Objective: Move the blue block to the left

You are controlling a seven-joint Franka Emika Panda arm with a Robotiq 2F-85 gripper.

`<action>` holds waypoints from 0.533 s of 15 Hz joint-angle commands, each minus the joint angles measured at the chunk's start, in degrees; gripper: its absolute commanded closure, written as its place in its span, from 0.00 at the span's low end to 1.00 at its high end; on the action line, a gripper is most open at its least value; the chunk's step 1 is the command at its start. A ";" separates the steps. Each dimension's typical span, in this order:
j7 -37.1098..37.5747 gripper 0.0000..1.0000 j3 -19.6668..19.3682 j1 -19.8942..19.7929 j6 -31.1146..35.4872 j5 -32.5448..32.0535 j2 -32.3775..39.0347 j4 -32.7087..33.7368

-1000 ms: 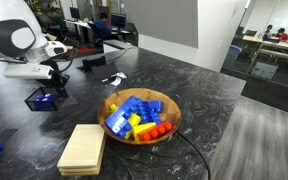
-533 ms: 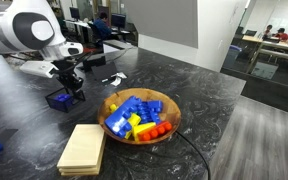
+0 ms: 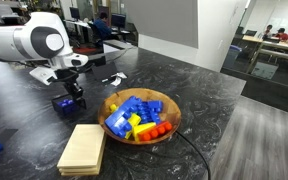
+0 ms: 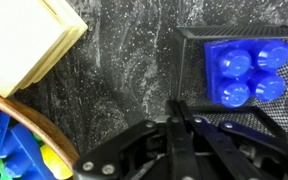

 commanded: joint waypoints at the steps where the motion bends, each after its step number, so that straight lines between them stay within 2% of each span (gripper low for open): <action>1: 2.57 0.99 -1.12 0.90 -2.50 -0.02 0.63 2.07; 2: 2.38 0.91 -1.08 0.88 -2.33 -0.02 0.60 2.14; 3: 1.99 0.71 -0.94 0.79 -1.97 0.21 0.50 2.11; 8: 1.39 0.37 -0.80 0.99 -0.57 0.22 0.14 1.92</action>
